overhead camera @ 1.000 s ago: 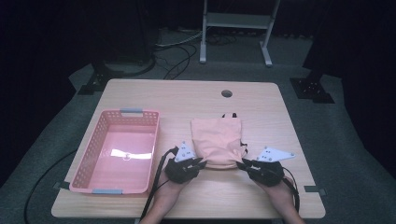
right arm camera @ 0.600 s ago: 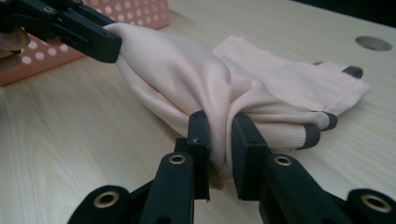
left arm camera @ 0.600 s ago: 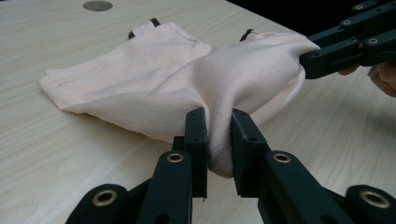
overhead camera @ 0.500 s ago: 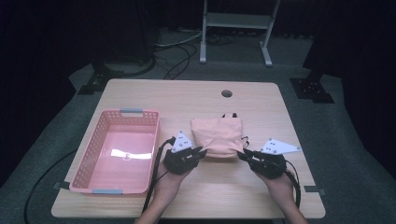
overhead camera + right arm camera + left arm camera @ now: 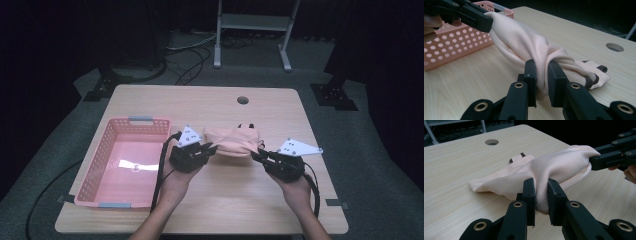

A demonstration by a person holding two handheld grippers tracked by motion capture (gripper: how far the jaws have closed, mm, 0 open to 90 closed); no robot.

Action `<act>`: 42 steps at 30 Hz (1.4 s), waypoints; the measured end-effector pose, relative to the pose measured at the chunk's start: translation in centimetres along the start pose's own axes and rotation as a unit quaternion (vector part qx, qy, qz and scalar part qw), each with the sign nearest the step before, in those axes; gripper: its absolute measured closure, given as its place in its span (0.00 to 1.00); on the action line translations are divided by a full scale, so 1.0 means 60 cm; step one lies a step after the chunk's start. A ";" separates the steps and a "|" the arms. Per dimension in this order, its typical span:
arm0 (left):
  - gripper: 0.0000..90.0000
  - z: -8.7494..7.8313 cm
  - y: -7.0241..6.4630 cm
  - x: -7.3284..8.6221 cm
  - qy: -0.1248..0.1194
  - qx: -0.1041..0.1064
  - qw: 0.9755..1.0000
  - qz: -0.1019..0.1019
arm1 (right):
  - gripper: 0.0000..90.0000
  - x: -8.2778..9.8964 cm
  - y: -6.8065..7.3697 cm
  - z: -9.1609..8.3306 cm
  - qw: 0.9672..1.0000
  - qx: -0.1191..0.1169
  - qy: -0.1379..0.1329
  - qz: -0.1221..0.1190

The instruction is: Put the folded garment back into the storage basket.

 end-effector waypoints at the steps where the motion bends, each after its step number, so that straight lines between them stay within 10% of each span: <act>1: 0.88 0.000 0.003 -0.003 0.001 -0.001 1.000 0.000 | 0.88 -0.003 -0.001 0.001 1.000 0.001 -0.002 0.001; 42: 0.88 -0.069 0.153 -0.041 0.028 -0.042 0.999 -0.008 | 0.88 -0.120 0.032 0.113 0.999 -0.032 -0.025 0.002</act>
Point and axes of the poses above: each handheld gripper's, and its own axes: z roughly forward along the jaws, x roughly out of its underside, y roughly to its left, the point moved 9 cm from there along z, roughly forward along the jaws, and after that the axes turned 6 degrees about y, right-handed, at the moved point
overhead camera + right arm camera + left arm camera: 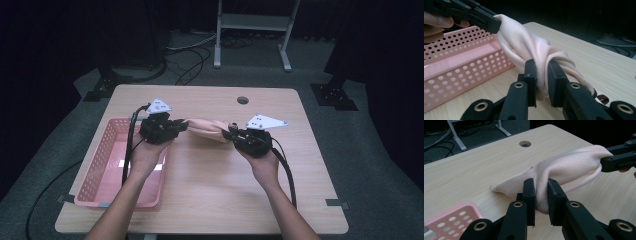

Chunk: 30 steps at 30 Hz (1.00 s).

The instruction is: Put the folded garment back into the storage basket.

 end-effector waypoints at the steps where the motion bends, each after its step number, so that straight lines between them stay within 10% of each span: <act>1: 0.88 -0.002 0.005 0.001 -0.001 -0.001 1.000 -0.002 | 0.88 -0.003 0.001 0.003 1.000 0.000 -0.003 -0.001; 30: 0.88 -0.066 0.123 0.040 -0.002 -0.047 0.998 -0.045 | 0.88 -0.068 0.057 0.118 0.999 -0.043 -0.011 -0.004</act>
Point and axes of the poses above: each handheld gripper's, and its own axes: z roughly forward along the jaws, x roughly out of its underside, y roughly to its left, the point moved 9 cm from there along z, roughly forward along the jaws, and after that the axes turned 6 degrees about y, right-handed, at the moved point
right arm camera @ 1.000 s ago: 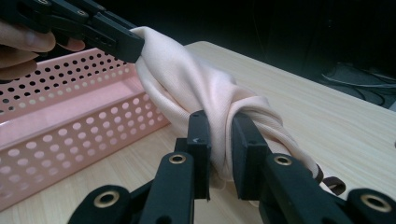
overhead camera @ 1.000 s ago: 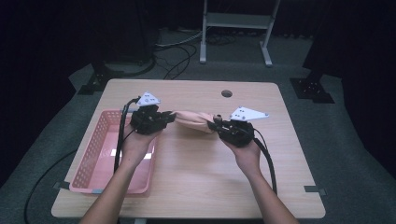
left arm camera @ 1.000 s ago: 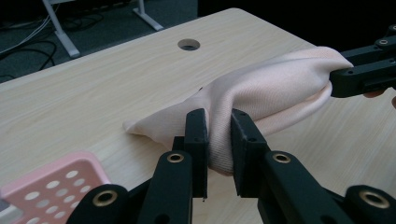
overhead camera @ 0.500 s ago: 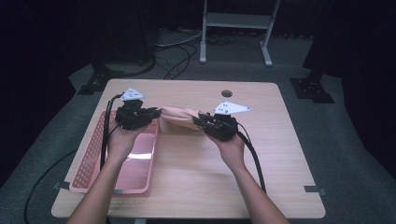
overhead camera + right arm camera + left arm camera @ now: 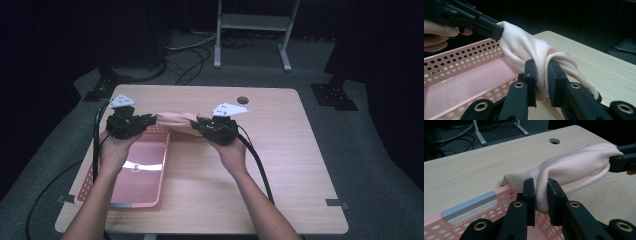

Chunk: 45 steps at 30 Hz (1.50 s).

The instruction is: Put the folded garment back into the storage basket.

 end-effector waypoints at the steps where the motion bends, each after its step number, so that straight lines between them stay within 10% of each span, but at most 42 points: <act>1: 0.88 -0.002 0.004 0.001 -0.002 -0.002 1.000 0.000 | 0.88 -0.002 0.002 0.003 1.000 -0.001 0.000 0.001; 45: 0.89 -0.121 0.139 0.070 -0.031 -0.071 0.995 -0.056 | 0.88 -0.074 0.119 0.141 0.997 -0.073 0.005 -0.038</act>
Point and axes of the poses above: each handheld gripper's, and its own axes: z roughly forward along the jaws, x roughly out of its underside, y roughly to its left, the point moved 9 cm from there along z, roughly forward along the jaws, and after that the axes turned 6 degrees about y, right-handed, at the moved point
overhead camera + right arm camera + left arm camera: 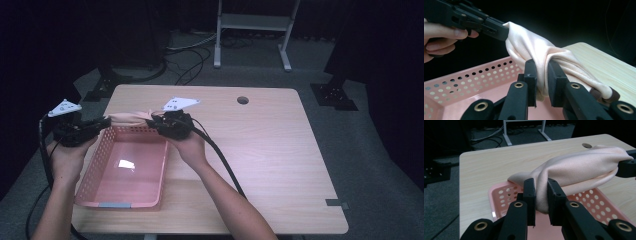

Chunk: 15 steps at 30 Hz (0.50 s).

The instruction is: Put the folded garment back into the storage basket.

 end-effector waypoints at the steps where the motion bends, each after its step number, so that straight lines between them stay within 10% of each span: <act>1: 0.89 -0.002 0.002 0.002 -0.001 0.000 1.000 -0.001 | 0.88 0.000 0.002 0.003 1.000 -0.001 0.001 -0.003; 15: 0.89 -0.022 -0.010 0.051 -0.006 0.006 1.000 0.007 | 0.88 0.035 0.041 0.005 1.000 -0.016 0.009 -0.014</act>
Point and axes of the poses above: each handheld gripper's, and its own axes: z roughly forward along the jaws, x roughly out of its underside, y roughly to its left, the point moved 9 cm from there along z, roughly forward along the jaws, and after that the axes turned 6 degrees about y, right-handed, at the moved point
